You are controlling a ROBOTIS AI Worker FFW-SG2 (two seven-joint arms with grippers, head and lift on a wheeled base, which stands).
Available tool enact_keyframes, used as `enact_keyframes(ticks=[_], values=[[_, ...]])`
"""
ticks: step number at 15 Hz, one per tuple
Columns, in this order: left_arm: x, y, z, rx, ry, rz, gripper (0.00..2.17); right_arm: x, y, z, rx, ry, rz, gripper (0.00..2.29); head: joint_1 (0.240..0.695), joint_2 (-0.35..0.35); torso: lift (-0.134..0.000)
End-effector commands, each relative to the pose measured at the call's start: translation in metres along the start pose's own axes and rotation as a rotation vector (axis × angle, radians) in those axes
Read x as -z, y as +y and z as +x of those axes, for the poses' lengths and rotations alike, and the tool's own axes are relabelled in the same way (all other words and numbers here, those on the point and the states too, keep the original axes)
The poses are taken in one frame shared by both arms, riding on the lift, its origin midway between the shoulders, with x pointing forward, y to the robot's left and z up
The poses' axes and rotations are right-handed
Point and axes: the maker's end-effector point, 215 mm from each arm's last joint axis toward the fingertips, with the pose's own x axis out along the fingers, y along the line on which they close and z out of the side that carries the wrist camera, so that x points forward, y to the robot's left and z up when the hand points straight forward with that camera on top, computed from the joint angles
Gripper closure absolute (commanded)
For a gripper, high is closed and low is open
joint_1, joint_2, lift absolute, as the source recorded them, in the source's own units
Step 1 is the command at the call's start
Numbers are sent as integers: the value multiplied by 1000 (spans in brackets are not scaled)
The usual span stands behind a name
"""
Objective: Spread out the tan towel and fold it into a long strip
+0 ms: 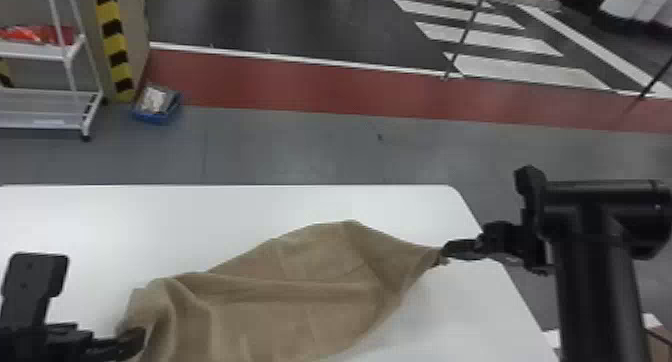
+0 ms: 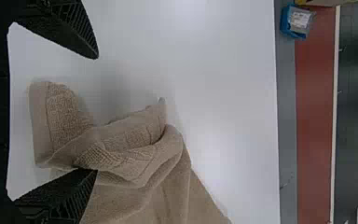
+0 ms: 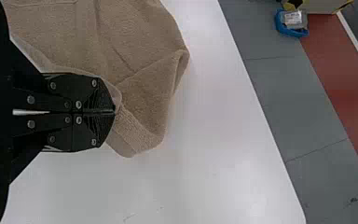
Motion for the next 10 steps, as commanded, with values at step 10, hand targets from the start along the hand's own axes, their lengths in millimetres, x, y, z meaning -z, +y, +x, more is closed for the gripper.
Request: enact_keyframes(ticks=[10], values=[[-67,55,62,-94,26,61,56,107,-89,-5,165,132,-12,1777,695,-277,0]])
